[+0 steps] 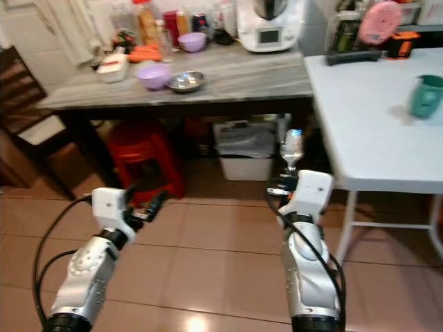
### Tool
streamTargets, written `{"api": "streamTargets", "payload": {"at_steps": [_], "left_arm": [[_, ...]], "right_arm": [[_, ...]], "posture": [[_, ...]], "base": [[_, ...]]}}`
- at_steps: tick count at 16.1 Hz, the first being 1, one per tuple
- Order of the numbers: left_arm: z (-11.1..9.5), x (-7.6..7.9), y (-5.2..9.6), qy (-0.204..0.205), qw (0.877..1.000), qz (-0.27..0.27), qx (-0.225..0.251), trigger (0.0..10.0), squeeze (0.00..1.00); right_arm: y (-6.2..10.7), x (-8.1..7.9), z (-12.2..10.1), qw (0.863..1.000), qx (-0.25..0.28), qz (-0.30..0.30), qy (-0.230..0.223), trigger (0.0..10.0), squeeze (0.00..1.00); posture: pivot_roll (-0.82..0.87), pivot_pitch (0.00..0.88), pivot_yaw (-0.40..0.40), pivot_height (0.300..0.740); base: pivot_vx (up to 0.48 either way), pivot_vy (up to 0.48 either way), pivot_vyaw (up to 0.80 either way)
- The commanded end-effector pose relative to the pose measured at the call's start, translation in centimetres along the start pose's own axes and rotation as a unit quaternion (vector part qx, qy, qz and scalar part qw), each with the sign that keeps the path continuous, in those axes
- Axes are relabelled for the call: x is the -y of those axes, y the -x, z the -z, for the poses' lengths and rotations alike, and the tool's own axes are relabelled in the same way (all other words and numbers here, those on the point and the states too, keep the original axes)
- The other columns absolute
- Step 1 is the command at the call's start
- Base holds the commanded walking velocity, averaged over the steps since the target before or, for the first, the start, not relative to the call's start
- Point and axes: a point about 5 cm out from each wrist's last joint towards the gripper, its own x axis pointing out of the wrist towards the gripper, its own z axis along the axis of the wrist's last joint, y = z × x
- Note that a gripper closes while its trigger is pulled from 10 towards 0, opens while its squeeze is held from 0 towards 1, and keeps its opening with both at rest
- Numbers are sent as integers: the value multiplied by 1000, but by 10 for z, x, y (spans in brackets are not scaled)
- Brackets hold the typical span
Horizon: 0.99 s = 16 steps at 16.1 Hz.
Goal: Setting the table
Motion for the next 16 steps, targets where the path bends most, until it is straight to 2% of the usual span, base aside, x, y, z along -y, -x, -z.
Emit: {"api": "streamTargets", "payload": {"at_steps": [1, 4, 7, 9, 16], "left_arm": [[-1, 5, -3, -4, 1000, 8, 2, 10000, 0], [-1, 3, -3, -10, 1000, -1, 0, 10000, 0], [-4, 0, -2, -15, 1000, 6, 10, 10000, 0], [-6, -6, 1, -26, 1000, -5, 14, 10000, 0], [-1, -9, 13, -30, 999, -22, 13, 10000, 0]], "right_arm": [[-1, 6, -4, 1000, 9, 8, 2, 10000, 0], [-1, 6, -3, 1000, 8, 7, 2, 10000, 0], [0, 6, -3, 1000, 9, 5, 5, 10000, 0], [2, 7, -3, 1000, 12, 0, 13, 10000, 0], [15, 17, 1, 999, 14, 0, 48, 10000, 0]], "posture": [[-37, 0, 129, 740], [-36, 0, 129, 740], [-38, 0, 130, 740], [-38, 0, 129, 740], [-36, 0, 129, 740]], "base": [[0, 480, 0], [0, 432, 0], [0, 0, 0], [321, 0, 0], [390, 0, 0]]}}
